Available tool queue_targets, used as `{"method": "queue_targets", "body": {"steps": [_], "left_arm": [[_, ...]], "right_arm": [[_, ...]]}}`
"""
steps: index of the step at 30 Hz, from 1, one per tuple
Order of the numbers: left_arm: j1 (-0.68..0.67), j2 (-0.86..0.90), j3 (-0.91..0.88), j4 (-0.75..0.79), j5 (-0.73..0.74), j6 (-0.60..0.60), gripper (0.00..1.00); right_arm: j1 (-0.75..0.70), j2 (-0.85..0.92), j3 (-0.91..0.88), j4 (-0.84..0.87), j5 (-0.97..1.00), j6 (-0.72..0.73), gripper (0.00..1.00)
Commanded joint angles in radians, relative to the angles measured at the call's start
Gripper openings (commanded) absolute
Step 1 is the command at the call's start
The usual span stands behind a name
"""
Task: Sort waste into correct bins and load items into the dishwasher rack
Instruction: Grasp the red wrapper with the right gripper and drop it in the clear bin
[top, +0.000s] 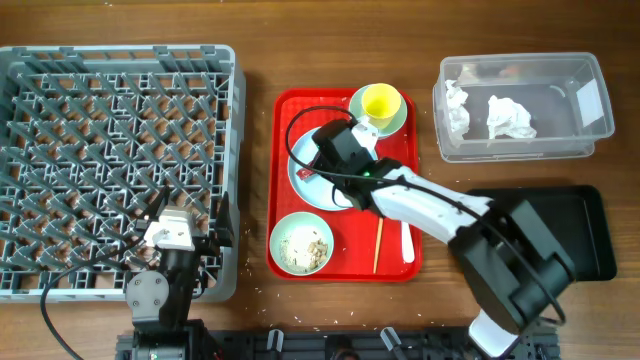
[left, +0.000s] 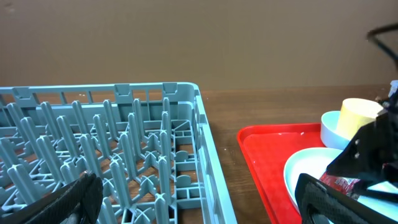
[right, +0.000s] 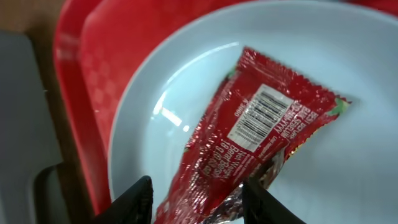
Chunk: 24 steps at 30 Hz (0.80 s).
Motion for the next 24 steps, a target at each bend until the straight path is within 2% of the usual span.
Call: {"method": "queue_targets", "body": {"steps": [1, 3, 11, 12, 15, 18, 19, 20, 21, 24], "left_arm": [[-0.003, -0.007, -0.006, -0.001, 0.006, 0.016, 1.0], [-0.003, -0.007, -0.006, -0.001, 0.006, 0.016, 1.0], [-0.003, -0.007, -0.006, -0.001, 0.005, 0.016, 1.0], [-0.003, -0.007, -0.006, -0.001, 0.006, 0.016, 1.0], [-0.003, -0.007, -0.006, -0.001, 0.006, 0.016, 1.0], [-0.003, -0.007, -0.006, -0.001, 0.006, 0.016, 1.0], [-0.003, -0.007, -0.006, -0.001, 0.006, 0.016, 1.0], [-0.003, -0.007, -0.006, -0.001, 0.006, 0.016, 1.0], [-0.003, -0.007, -0.006, -0.001, 0.006, 0.016, 1.0], [-0.003, -0.007, -0.006, -0.001, 0.006, 0.016, 1.0]], "right_arm": [[0.001, 0.026, 0.001, 0.013, 0.014, 0.069, 0.49], [0.002, 0.027, 0.001, 0.011, 0.018, 0.077, 0.54], [-0.011, 0.092, 0.001, -0.082, 0.038, 0.121, 0.54], [-0.017, 0.091, 0.002, -0.099, 0.04, 0.121, 0.5], [-0.035, 0.091, 0.002, -0.161, 0.05, 0.121, 0.28], [-0.059, 0.091, 0.002, -0.189, 0.051, 0.117, 0.28], [-0.065, 0.091, 0.002, -0.204, 0.051, 0.118, 0.23], [-0.07, 0.091, 0.002, -0.222, 0.05, 0.118, 0.1], [-0.07, 0.091, 0.002, -0.229, 0.036, 0.117, 0.04], [-0.071, 0.056, 0.013, -0.223, -0.067, 0.071, 0.04]]}}
